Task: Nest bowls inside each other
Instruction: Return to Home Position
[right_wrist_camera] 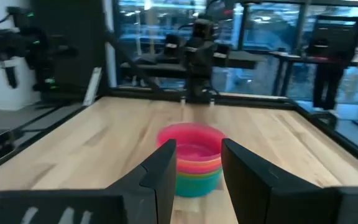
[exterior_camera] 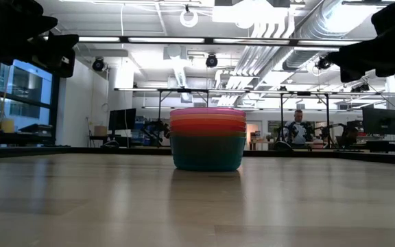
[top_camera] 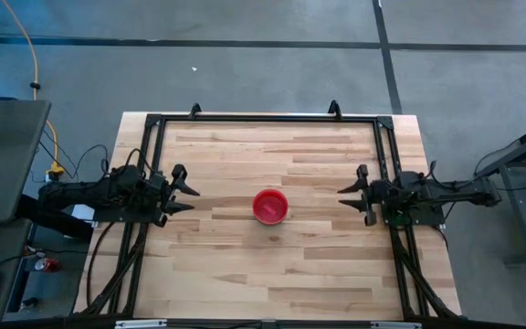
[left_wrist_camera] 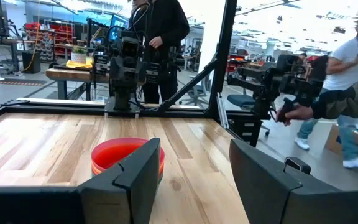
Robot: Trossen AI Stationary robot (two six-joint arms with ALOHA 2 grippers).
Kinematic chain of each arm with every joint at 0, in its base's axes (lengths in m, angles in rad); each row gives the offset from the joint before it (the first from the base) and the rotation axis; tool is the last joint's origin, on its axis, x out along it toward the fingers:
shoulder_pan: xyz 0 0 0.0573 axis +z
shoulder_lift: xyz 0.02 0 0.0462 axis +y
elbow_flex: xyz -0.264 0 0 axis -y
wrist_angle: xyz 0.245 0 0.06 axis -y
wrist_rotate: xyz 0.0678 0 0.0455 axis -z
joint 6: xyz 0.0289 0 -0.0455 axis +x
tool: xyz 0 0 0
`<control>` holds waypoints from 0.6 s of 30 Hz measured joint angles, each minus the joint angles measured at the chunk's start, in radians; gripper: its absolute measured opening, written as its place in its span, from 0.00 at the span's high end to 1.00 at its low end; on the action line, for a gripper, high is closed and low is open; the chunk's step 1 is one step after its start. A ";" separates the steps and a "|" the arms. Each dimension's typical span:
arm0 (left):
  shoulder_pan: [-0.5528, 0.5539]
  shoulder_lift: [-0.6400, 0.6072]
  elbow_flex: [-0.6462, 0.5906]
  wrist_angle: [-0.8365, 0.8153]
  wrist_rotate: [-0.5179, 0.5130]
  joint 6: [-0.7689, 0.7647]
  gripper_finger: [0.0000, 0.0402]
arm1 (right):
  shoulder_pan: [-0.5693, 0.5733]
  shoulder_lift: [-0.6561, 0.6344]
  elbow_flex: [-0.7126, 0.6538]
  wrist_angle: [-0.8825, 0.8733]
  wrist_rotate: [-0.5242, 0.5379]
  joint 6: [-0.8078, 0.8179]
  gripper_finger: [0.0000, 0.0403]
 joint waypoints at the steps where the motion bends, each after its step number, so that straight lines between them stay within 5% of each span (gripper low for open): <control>1: 0.000 0.000 0.000 0.000 0.000 0.000 0.54 | 0.000 0.002 0.000 0.002 -0.006 -0.003 0.71; 18: 0.000 0.000 0.000 0.000 0.000 0.000 0.54 | 0.000 0.002 -0.001 0.001 -0.008 0.023 0.71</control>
